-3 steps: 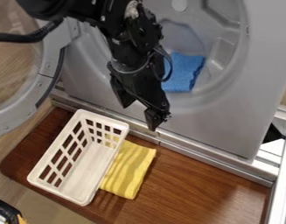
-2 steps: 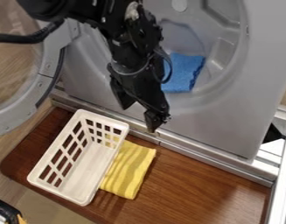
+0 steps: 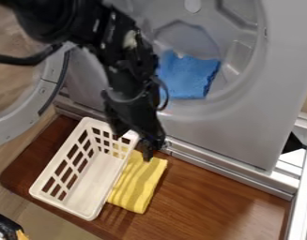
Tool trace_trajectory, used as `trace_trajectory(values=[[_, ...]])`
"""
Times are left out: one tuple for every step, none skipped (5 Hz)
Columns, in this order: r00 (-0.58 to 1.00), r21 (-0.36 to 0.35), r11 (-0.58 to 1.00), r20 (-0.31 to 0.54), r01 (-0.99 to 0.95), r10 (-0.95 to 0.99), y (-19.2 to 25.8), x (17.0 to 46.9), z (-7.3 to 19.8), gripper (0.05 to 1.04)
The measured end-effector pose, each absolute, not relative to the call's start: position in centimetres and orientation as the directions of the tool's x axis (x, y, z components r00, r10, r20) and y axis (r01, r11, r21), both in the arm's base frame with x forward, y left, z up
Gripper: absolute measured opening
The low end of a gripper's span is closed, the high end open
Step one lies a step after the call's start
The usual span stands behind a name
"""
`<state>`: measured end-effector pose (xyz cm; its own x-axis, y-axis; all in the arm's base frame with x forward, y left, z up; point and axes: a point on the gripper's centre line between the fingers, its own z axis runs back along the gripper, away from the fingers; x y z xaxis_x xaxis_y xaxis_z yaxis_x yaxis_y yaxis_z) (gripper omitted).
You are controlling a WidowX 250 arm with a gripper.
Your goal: Move the white plastic basket to the right
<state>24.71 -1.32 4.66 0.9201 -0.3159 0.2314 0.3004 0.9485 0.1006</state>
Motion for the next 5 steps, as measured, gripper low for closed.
trace_trajectory(values=[[0.937,0.126,0.957,0.203,0.262,-0.283,-0.6,24.1,3.1,0.999],[0.957,0.121,0.968,0.167,0.220,-0.238,0.3,23.9,0.6,0.999],[0.972,0.135,0.975,0.133,0.175,-0.193,1.7,23.6,-1.2,0.999],[0.983,0.117,0.989,0.149,0.093,-0.110,3.5,22.8,-1.7,0.998],[0.977,0.083,0.990,0.173,0.114,-0.127,3.1,22.7,-2.6,0.941]])
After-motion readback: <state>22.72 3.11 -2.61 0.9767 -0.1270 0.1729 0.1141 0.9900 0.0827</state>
